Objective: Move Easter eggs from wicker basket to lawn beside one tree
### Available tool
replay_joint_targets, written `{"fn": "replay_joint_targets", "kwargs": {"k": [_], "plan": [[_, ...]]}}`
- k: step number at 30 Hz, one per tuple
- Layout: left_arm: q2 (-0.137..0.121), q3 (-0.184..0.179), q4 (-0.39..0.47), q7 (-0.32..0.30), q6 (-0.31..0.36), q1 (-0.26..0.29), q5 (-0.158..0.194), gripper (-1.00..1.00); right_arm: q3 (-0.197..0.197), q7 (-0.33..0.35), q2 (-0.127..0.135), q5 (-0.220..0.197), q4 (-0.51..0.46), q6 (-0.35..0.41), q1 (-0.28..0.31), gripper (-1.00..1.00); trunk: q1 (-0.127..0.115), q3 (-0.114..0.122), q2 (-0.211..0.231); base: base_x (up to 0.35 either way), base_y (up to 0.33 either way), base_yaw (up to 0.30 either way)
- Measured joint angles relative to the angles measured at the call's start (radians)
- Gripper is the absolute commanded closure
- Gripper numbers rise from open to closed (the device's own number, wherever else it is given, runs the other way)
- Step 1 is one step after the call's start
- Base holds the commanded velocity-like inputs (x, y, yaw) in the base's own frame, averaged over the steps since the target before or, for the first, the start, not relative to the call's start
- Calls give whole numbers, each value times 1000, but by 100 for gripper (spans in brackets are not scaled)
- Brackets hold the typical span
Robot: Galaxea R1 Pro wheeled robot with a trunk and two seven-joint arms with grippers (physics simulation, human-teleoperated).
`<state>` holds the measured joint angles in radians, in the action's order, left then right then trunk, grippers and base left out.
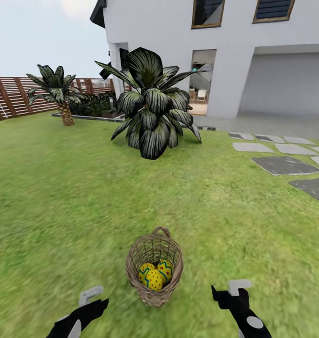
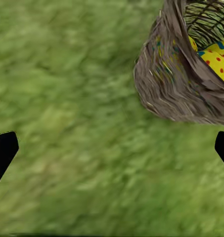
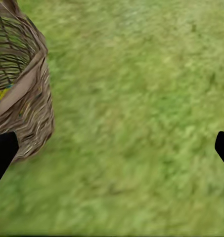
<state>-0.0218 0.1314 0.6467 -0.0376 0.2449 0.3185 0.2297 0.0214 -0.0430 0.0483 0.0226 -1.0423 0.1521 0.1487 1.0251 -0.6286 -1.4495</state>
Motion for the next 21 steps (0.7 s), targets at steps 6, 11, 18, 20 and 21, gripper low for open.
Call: {"fn": "replay_joint_targets", "kwargs": {"k": [6, 11, 18, 20, 21], "plan": [[1, 2, -4, 0, 1, 0, 1, -100, 1, 1, 0, 0, 6, -1, 0, -100, 0, 0, 0, -67, -262, 289], [1, 3, -8, 0, 1, 0, 2, -100, 1, 0, 0, 0, 8, -2, 0, -100, 0, 0, 0, -92, -309, 291], [1, 3, -9, 0, 1, 0, 2, -100, 1, 0, 0, 0, 10, -3, 0, -100, 0, 0, 0, -85, -320, 292], [1, 3, -9, 0, 0, 0, 2, -100, 3, 0, 0, 0, 20, -3, 0, -100, 0, 0, 0, -16, -333, 292], [1, 3, -9, -1, 0, 0, 2, -100, 3, 0, 0, 1, 25, -3, 0, -100, 0, 0, 0, -8, -335, 292]]}}
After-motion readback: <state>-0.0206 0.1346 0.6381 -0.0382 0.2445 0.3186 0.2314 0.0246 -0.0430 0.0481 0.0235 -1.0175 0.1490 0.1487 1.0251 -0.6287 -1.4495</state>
